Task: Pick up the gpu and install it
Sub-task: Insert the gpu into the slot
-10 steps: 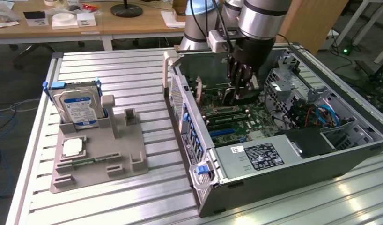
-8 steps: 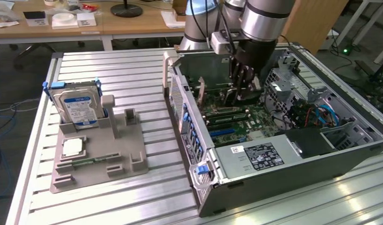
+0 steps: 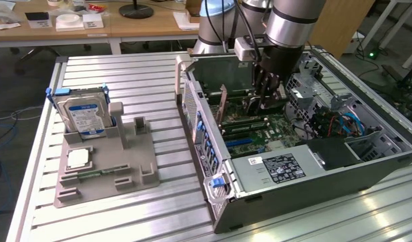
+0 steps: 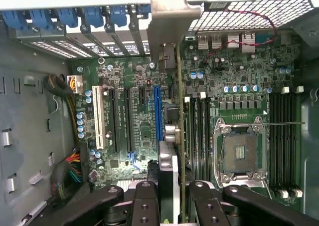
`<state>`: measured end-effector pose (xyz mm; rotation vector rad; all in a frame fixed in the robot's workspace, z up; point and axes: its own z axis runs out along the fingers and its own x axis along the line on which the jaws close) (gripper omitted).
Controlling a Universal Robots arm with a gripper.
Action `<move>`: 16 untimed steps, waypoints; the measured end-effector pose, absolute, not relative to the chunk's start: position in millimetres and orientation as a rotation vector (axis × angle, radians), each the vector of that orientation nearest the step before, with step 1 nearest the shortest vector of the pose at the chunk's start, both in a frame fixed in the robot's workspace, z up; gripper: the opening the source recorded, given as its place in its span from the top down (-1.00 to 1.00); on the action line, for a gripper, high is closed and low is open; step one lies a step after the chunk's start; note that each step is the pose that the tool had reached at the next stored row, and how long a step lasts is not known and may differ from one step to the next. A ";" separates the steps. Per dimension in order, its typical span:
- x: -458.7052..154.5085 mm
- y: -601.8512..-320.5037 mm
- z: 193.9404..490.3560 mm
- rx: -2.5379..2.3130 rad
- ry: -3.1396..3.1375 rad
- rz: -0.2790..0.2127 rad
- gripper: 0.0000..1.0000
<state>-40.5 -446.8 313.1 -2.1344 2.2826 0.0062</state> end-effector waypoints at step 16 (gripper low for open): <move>-40.4 -448.4 310.6 -2.135 2.283 0.007 0.44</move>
